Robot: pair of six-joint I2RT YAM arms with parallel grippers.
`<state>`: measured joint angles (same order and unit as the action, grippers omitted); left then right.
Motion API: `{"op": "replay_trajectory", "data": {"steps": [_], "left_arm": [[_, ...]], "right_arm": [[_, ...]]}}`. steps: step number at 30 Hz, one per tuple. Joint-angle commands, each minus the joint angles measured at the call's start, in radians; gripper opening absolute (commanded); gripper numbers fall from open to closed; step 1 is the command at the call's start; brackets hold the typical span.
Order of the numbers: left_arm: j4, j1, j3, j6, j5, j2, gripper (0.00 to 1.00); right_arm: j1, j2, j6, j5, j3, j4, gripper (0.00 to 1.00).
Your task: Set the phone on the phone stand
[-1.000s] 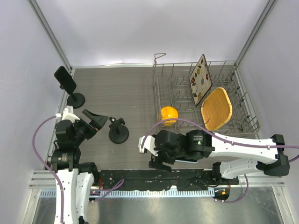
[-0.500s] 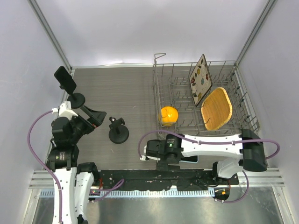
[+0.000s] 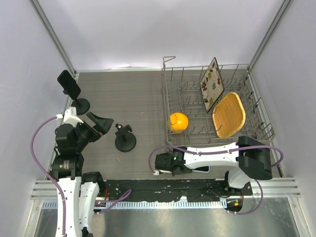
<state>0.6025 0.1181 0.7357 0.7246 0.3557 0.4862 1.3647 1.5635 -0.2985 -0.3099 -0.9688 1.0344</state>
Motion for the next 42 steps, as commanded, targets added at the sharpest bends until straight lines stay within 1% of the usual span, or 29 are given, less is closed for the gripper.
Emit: {"op": "replay_trajectory", "data": {"steps": [1,3,7,9,16,18,26,32,39,42], "left_arm": [[-0.038,0.002,0.001,-0.010,0.022,-0.005,1.00],[-0.035,0.002,0.002,-0.008,0.028,-0.001,1.00],[-0.023,0.003,0.008,-0.014,0.029,-0.005,1.00],[-0.020,0.002,0.007,-0.016,0.028,-0.003,0.99],[-0.023,0.003,0.005,-0.011,0.034,0.002,0.99],[-0.024,0.003,0.005,-0.011,0.032,0.002,0.99],[-0.029,0.003,0.001,-0.005,0.042,0.003,0.99],[-0.035,0.002,-0.002,0.001,0.046,0.002,1.00],[-0.023,0.002,-0.001,-0.005,0.046,-0.001,0.99],[-0.024,0.003,-0.007,0.001,0.046,-0.003,0.99]], "right_arm": [[-0.003,0.026,-0.037,-0.112,0.038,-0.086,0.05],[-0.001,0.056,-0.037,-0.176,0.054,-0.123,0.01],[-0.003,0.116,-0.025,-0.238,0.071,-0.152,0.01],[-0.003,0.142,-0.024,-0.300,0.084,-0.166,0.01],[-0.003,0.167,-0.004,-0.371,0.079,-0.177,0.01],[-0.003,0.164,-0.007,-0.368,0.079,-0.180,0.01],[-0.016,0.165,-0.054,-0.468,0.137,-0.270,0.01],[-0.032,0.138,-0.077,-0.445,0.156,-0.320,0.01],[-0.032,0.044,-0.083,-0.206,0.156,-0.304,0.01],[-0.032,0.006,-0.087,-0.149,0.159,-0.300,0.01]]}}
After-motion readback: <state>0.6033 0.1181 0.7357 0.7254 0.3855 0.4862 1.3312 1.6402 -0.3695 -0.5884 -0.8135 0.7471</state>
